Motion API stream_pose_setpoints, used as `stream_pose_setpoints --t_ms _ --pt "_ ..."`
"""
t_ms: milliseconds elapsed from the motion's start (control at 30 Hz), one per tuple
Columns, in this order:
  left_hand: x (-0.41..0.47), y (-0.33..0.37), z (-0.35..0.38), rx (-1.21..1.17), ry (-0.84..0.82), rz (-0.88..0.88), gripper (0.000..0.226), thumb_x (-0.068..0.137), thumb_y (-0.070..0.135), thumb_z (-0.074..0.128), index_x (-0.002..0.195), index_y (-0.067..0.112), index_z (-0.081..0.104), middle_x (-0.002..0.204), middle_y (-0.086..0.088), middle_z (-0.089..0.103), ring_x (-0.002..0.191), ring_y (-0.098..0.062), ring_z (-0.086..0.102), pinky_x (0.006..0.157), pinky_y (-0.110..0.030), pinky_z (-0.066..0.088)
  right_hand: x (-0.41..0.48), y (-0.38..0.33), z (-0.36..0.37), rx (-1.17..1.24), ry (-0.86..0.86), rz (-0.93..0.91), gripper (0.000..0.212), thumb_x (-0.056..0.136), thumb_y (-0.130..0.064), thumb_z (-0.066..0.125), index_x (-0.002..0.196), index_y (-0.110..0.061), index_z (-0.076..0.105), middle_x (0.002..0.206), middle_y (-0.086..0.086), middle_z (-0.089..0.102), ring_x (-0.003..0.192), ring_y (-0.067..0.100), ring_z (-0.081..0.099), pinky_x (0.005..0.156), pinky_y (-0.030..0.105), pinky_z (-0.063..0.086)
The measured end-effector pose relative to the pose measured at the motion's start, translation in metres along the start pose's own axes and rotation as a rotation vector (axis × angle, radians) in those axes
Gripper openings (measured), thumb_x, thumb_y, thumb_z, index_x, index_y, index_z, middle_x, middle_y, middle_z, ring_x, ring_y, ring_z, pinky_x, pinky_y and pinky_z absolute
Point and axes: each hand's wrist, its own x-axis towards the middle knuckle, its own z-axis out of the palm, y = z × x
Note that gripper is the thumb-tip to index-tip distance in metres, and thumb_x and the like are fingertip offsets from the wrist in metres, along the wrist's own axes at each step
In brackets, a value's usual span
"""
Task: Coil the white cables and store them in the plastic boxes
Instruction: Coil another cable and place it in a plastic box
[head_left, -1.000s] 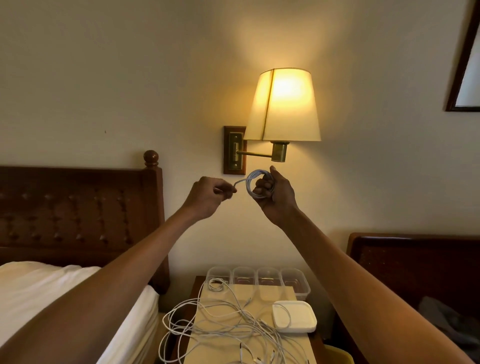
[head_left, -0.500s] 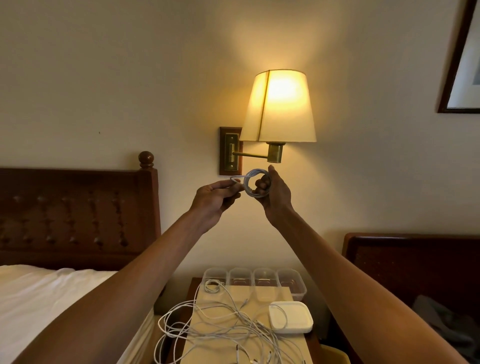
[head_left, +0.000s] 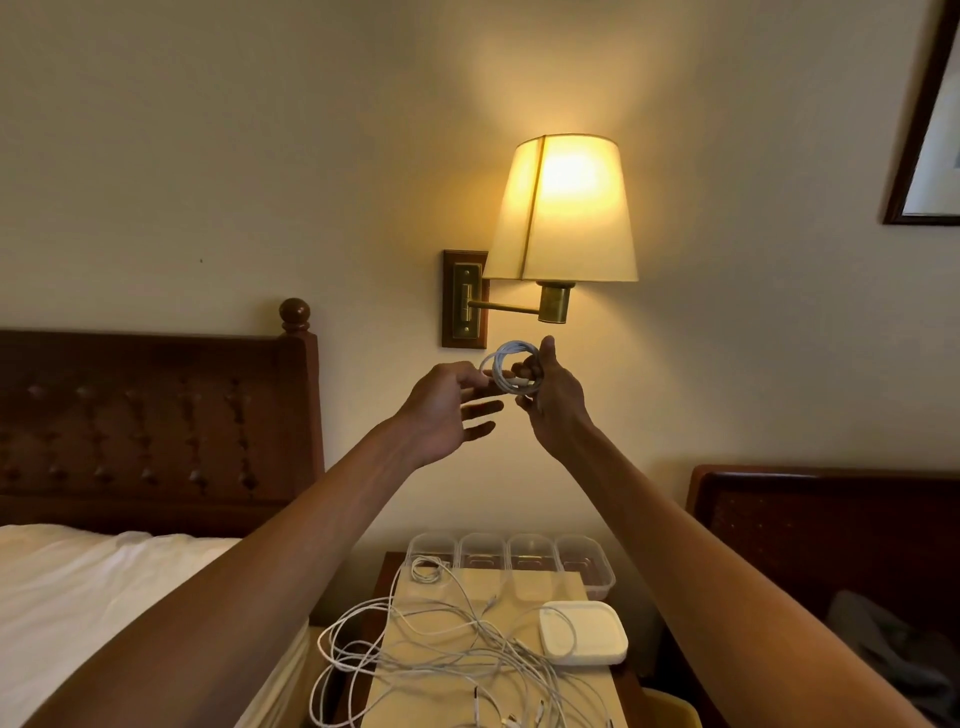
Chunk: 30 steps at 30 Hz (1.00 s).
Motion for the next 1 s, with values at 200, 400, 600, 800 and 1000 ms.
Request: stream_pose_setpoints --t_ms 200,400,600,800,1000 --pt "-0.001 -0.005 -0.001 0.207 -0.107 -0.021 0.042 0.081 0.036 0.071 0.118 0.016 0.063 0.124 -0.007 0.059 0.114 -0.025 0.055 0.087 -0.038 0.046 0.003 0.005 -0.002 -0.038 -0.040 0.016 0.044 0.102 -0.045 0.035 0.094 -0.009 0.059 0.084 0.007 0.059 0.092 0.024 0.057 0.092 0.036 0.042" --pt "-0.002 -0.005 -0.006 0.258 -0.115 -0.075 0.025 0.089 0.026 0.071 0.110 0.015 0.063 0.114 -0.012 0.063 0.098 -0.026 0.062 0.079 -0.035 0.049 0.003 0.007 -0.001 -0.077 -0.086 0.007 0.044 0.102 -0.044 0.037 0.089 -0.008 0.060 0.079 0.004 0.058 0.077 0.019 0.053 0.078 0.033 0.044" --pt "-0.003 -0.002 -0.011 0.345 -0.161 -0.019 0.025 0.091 0.017 0.068 0.113 0.009 0.060 0.089 -0.010 0.067 0.083 -0.023 0.063 0.074 -0.033 0.050 0.004 0.009 0.005 -0.093 -0.066 0.005 0.042 0.103 -0.042 0.036 0.088 -0.010 0.060 0.082 0.004 0.058 0.082 0.020 0.051 0.088 0.040 0.041" --pt "-0.009 -0.003 -0.015 0.560 -0.189 0.012 0.045 0.088 0.018 0.073 0.126 0.019 0.050 0.087 -0.009 0.072 0.079 -0.019 0.066 0.074 -0.035 0.048 0.003 0.010 0.011 -0.104 -0.053 0.001 0.041 0.104 -0.040 0.035 0.086 -0.013 0.060 0.089 0.004 0.063 0.100 0.027 0.056 0.099 0.044 0.041" --pt "-0.010 -0.011 -0.021 0.653 -0.132 0.065 0.049 0.085 0.025 0.076 0.127 0.021 0.051 0.091 -0.009 0.076 0.078 -0.018 0.067 0.075 -0.037 0.049 -0.001 0.018 0.012 -0.076 -0.025 0.046 0.040 0.103 -0.041 0.037 0.086 -0.012 0.060 0.087 0.004 0.065 0.098 0.025 0.056 0.099 0.044 0.042"
